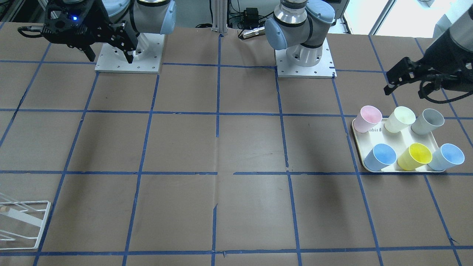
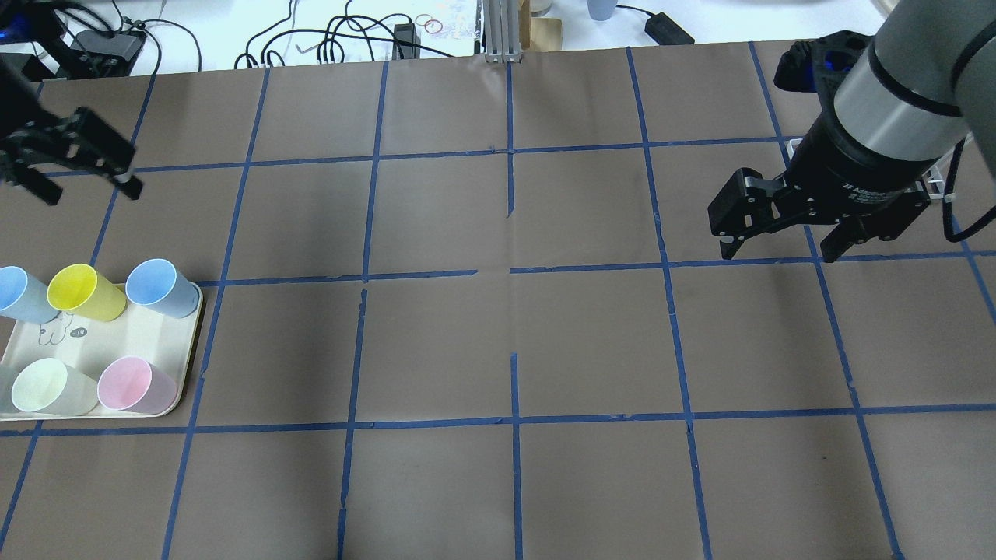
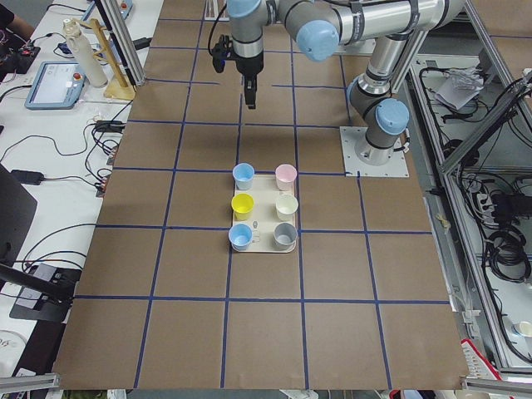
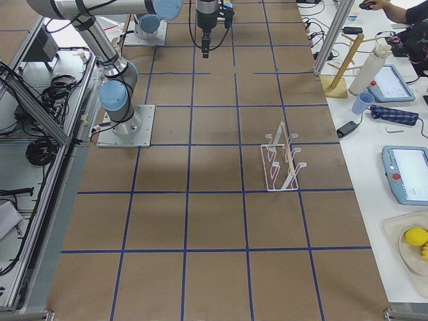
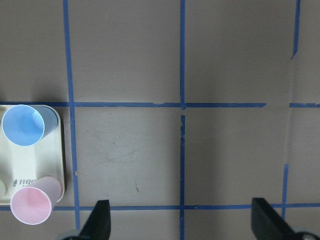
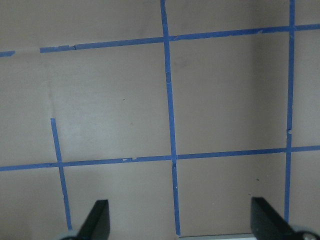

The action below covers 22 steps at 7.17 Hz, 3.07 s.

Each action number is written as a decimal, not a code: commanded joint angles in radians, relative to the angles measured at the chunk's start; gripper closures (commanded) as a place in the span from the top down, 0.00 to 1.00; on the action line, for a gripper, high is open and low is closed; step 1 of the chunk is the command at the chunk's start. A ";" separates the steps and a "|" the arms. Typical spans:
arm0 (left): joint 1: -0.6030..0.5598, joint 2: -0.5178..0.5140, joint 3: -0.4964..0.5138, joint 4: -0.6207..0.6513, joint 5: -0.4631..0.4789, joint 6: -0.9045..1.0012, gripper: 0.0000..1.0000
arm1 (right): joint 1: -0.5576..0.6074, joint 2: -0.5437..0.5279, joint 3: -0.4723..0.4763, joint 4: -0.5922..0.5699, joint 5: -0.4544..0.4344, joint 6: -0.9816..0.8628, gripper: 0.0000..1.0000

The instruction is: Transfer IKEA cup to right arm and place on rack

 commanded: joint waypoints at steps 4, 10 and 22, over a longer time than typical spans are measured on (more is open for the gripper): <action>0.245 0.020 -0.390 0.427 0.052 0.368 1.00 | -0.003 -0.005 -0.003 -0.019 0.114 -0.001 1.00; 0.132 -0.116 -0.294 0.470 0.023 0.108 1.00 | -0.078 0.037 0.011 -0.053 0.751 -0.007 1.00; 0.064 -0.334 -0.257 0.634 0.028 0.136 0.85 | -0.147 0.041 0.150 0.206 1.392 -0.189 1.00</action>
